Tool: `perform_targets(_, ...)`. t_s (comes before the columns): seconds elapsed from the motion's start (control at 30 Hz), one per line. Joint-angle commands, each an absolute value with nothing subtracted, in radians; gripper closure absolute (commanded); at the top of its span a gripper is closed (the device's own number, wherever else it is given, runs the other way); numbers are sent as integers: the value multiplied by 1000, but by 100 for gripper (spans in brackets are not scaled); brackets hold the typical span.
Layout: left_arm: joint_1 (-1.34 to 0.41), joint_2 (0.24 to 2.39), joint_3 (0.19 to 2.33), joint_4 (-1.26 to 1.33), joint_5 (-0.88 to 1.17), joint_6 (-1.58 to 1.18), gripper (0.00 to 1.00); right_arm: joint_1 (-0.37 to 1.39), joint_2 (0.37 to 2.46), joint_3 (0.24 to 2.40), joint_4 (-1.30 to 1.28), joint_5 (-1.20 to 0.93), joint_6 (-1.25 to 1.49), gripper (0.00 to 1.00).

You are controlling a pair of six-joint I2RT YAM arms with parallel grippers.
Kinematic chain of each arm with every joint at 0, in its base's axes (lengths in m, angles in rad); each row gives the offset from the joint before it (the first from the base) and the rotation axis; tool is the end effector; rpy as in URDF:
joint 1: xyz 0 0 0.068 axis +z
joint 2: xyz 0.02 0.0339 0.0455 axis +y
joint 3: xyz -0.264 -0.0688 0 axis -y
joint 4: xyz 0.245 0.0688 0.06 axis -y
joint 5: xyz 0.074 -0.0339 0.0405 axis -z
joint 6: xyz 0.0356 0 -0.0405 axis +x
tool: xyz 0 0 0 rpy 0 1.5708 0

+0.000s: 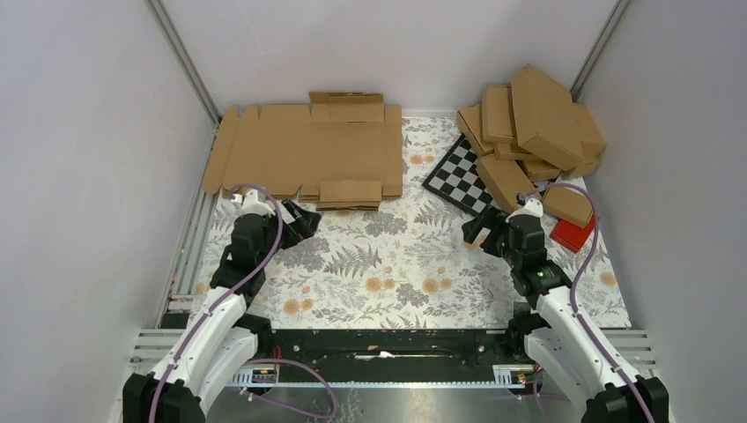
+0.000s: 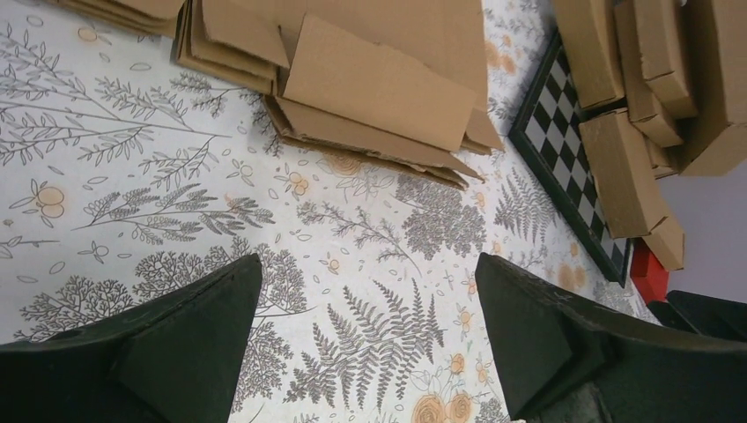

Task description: Fold the paper box

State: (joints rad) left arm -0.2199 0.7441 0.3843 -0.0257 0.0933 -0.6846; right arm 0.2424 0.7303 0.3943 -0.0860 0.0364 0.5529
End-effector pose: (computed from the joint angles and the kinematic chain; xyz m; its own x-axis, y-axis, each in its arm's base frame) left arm 0.1726 -0.0420 0.2211 -0.4749 -0.5390 -0.6957 0.0015 0.7900 -0.6131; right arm 0.1696 0.0406 0.2206 -0.4474 0.4300 -0.7842 0.0321 0.8840 0.4664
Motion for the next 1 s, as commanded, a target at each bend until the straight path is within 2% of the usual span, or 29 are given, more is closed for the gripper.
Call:
perform_targets(0.0, -221, 696, 378, 21, 84, -664, 1, 245, 747, 430, -72, 8, 546, 1)
perform_targets(0.13, -221, 675, 352, 31, 96, -669, 1, 245, 831, 465, -11, -158, 549, 1)
perform_targets(0.27, -221, 666, 328, 56, 87, -677, 1, 267, 1019, 536, 84, -260, 572, 1)
perform_targets(0.47, -219, 722, 306, 108, 127, -736, 1, 414, 1273, 699, 132, -192, 584, 1)
perform_targets(0.67, -218, 734, 281, 149, 107, -740, 1, 442, 1503, 871, 169, -169, 602, 1)
perform_targets(0.97, -218, 756, 278, 167, 73, -736, 1, 440, 1847, 1177, 132, -229, 557, 17)
